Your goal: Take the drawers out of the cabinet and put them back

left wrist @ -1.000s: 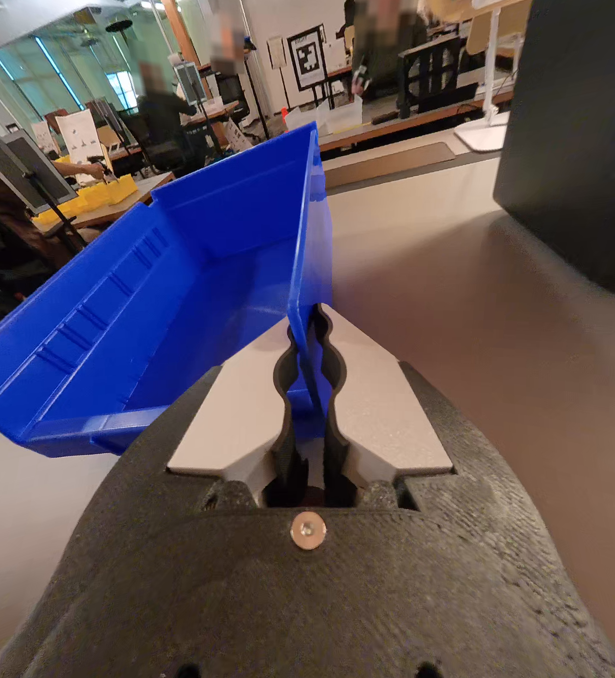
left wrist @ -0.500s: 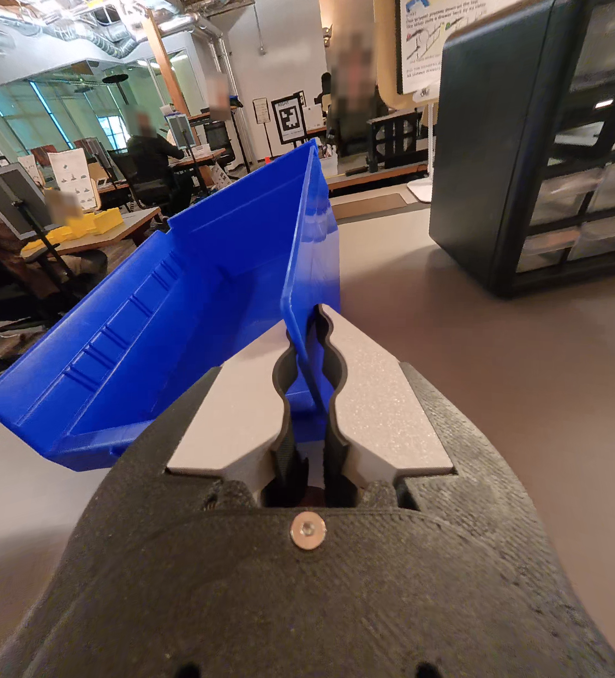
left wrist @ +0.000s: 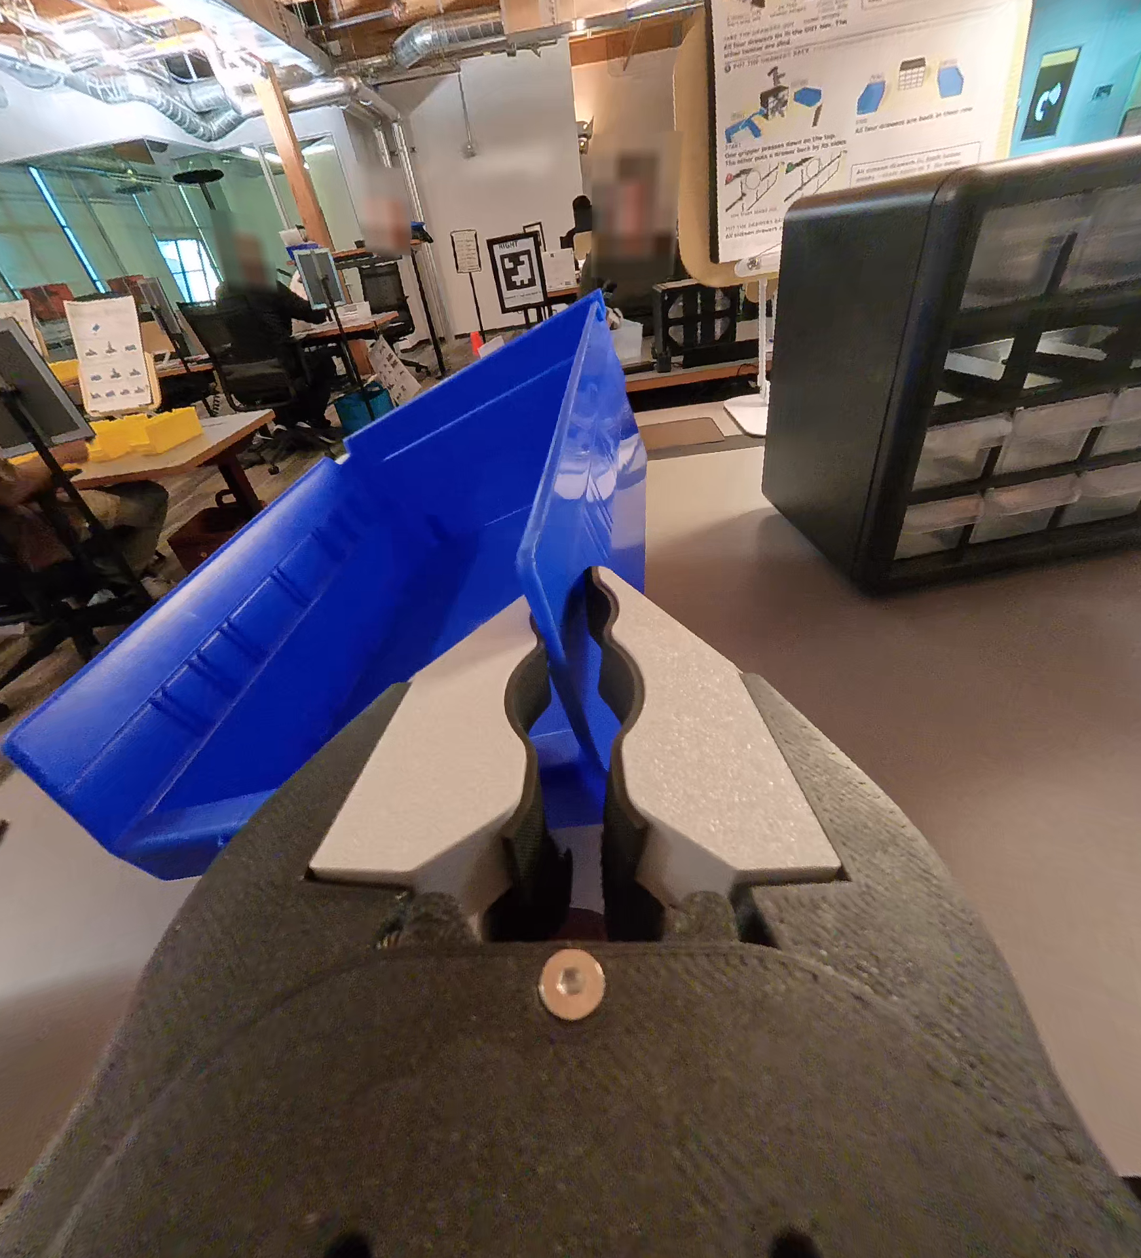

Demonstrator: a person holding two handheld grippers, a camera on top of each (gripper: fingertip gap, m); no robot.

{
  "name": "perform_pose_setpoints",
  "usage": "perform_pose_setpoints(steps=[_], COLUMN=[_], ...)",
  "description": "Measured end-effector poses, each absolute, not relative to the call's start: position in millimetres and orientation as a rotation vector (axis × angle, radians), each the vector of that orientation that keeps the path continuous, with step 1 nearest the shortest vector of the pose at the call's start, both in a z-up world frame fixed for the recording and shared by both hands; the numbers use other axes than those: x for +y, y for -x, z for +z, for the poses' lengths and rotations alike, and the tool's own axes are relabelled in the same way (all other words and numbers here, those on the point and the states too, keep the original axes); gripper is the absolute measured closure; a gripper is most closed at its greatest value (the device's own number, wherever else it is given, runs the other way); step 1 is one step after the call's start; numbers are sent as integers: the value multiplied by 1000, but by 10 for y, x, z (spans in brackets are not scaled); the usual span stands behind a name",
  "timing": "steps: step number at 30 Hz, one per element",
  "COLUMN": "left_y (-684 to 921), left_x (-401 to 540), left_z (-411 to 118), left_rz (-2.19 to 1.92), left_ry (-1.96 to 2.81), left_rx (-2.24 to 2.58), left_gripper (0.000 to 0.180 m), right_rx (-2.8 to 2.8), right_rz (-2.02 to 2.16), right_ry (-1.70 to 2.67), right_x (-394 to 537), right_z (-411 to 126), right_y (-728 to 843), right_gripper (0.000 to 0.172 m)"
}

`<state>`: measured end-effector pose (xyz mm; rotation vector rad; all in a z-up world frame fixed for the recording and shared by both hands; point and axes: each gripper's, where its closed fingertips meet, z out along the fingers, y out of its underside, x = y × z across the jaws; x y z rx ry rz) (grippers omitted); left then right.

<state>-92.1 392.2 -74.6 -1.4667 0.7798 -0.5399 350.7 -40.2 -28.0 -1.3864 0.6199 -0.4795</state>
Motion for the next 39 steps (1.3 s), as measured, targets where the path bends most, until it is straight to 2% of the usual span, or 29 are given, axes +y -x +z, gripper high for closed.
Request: perform_pose_setpoints(steps=[7, 17, 25, 39], left_y=[910, 623, 260, -245], left_x=[3923, 3621, 3078, 2507], left_z=[-321, 918, 1688, 2140], left_rz=[-520, -581, -748, -812], left_ry=[1403, 1142, 917, 768], left_rx=[804, 895, 963, 1070], left_gripper=[177, 177, 176, 175], right_rx=[468, 189, 63, -145], right_rz=[-503, -481, -418, -408], right_ry=[1374, 1367, 1387, 1444], right_x=[-100, 489, 897, 1606], right_z=[227, 908, 1014, 975], right_y=[-3264, -2626, -2260, -1835], right_gripper=[170, 170, 168, 167])
